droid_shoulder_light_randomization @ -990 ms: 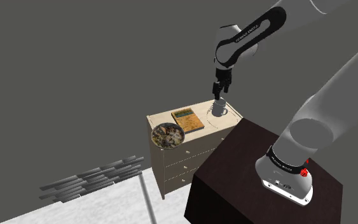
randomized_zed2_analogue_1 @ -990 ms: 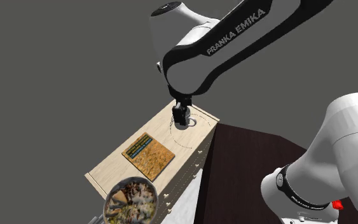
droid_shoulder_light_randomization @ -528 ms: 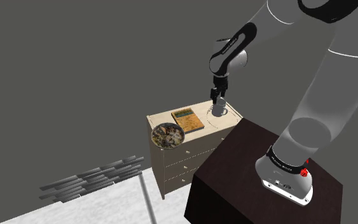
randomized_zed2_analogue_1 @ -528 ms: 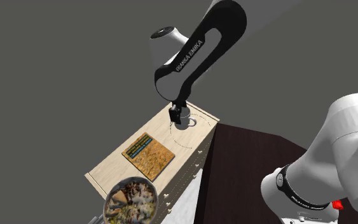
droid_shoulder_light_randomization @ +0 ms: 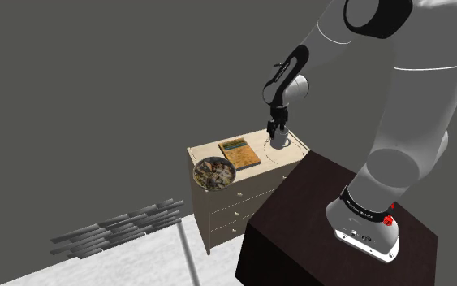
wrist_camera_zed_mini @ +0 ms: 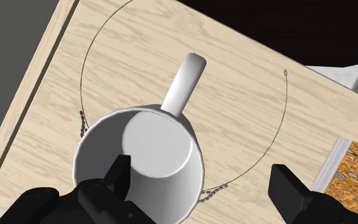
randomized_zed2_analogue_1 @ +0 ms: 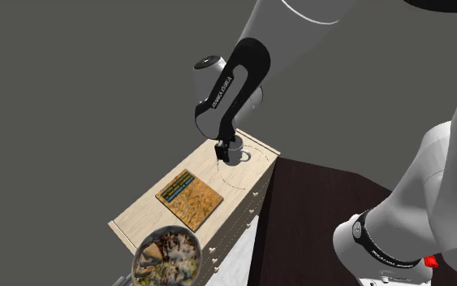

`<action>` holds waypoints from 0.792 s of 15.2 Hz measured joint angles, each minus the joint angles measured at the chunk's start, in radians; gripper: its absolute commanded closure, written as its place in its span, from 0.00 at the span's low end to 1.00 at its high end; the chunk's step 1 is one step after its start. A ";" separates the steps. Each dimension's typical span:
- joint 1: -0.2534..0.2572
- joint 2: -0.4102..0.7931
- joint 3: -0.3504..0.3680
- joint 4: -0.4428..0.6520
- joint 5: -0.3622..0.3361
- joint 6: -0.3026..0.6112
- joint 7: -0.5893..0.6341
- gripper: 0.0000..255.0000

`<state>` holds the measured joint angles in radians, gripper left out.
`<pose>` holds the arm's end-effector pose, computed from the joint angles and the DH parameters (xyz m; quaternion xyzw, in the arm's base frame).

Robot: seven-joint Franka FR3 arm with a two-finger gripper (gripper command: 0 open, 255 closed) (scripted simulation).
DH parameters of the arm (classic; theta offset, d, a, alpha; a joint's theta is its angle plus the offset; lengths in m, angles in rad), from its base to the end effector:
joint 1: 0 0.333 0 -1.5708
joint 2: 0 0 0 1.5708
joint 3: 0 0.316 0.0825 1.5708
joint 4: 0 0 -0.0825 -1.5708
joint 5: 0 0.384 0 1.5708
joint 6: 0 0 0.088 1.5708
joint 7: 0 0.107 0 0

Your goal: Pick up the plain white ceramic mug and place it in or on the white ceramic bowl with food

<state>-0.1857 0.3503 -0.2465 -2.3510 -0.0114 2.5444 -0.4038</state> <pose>0.4480 -0.2132 0.1752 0.9963 -0.0051 -0.0853 0.0115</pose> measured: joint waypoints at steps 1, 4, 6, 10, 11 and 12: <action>-0.003 0.009 0.001 -0.005 0.002 0.013 -0.003 0.00; -0.012 0.046 0.008 -0.003 0.013 0.049 -0.012 0.00; -0.013 0.055 0.010 -0.001 0.016 0.055 -0.013 0.00; -0.013 0.057 0.011 -0.001 0.017 0.058 -0.013 0.00; -0.013 0.057 0.011 -0.001 0.017 0.058 -0.013 1.00; -0.013 0.057 0.011 -0.001 0.017 0.058 -0.013 1.00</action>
<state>-0.1986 0.4077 -0.2358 -2.3515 0.0052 2.6022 -0.4170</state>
